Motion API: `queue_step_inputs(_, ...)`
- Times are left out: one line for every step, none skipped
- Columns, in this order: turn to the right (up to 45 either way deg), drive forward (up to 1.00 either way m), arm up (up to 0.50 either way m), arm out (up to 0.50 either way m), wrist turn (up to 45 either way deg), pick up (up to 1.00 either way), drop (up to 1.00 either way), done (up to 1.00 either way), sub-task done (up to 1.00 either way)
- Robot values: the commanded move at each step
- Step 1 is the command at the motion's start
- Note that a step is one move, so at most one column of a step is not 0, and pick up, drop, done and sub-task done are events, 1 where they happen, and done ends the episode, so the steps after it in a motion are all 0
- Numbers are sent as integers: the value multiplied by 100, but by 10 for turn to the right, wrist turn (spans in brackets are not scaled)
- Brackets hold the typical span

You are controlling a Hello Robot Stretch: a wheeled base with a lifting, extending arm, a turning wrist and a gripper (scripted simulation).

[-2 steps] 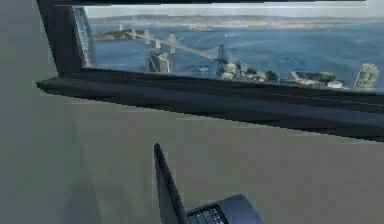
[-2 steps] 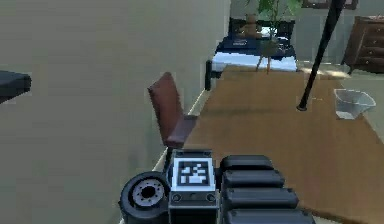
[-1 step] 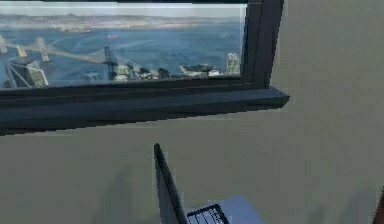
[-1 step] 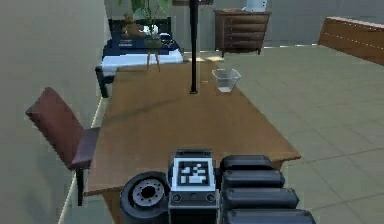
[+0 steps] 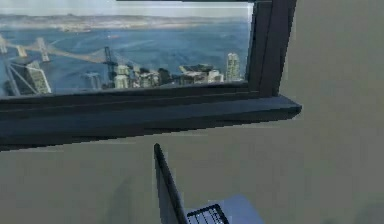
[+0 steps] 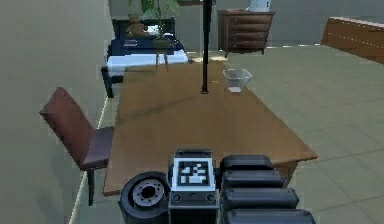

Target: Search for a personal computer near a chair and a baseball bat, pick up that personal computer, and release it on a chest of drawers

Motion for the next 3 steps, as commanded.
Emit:
queue_step_inputs(450, 0, 0, 0, 0, 0, 0, 0, 0)
queue_step_inputs(450, 0, 0, 0, 0, 0, 0, 0, 0)
queue_step_inputs(450, 0, 0, 0, 0, 0, 0, 0, 0)
